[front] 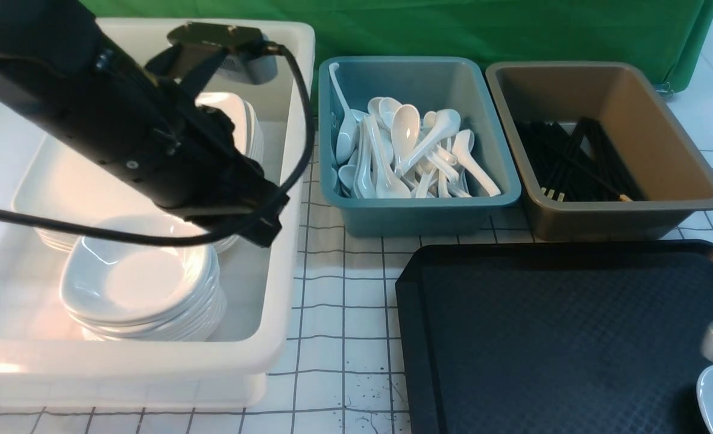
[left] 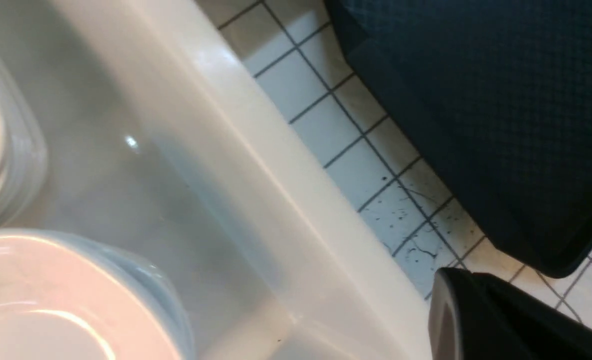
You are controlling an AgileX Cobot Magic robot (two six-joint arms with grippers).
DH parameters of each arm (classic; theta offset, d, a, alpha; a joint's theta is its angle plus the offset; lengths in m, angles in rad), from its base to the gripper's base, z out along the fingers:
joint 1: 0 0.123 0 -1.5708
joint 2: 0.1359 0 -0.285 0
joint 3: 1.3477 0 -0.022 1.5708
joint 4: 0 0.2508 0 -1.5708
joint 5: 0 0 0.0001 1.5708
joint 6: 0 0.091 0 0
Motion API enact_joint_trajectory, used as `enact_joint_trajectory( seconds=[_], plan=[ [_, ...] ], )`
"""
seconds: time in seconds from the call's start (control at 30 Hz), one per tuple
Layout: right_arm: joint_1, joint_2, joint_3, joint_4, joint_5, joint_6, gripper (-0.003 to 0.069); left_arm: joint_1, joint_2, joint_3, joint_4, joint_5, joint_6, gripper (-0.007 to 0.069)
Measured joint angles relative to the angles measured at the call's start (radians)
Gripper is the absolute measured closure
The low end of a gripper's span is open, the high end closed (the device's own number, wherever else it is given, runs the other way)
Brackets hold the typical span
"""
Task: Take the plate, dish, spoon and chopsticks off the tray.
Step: Use the right arm to grab a small plate from the dinner plate
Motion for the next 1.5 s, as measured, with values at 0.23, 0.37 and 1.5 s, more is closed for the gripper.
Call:
enact_joint_trajectory(
  seconds=[0.23, 0.37, 1.5],
  plan=[
    [0.0, 0.141, -0.171, -0.017, 0.036, 0.007, 0.0261, 0.006, 0.0, 0.0, -0.02, -0.022, 0.031, 0.0627],
    [0.0, 0.18, -0.195, -0.061, 0.06, 0.012, 0.0214, 0.006, 0.0, 0.0, -0.024, -0.034, 0.059, 0.0627],
    [0.215, 0.265, -0.557, -0.177, 0.206, 0.135, 0.0586, 0.525, -0.026, 0.0, 0.023, 0.02, 0.021, 0.0626]
  ],
)
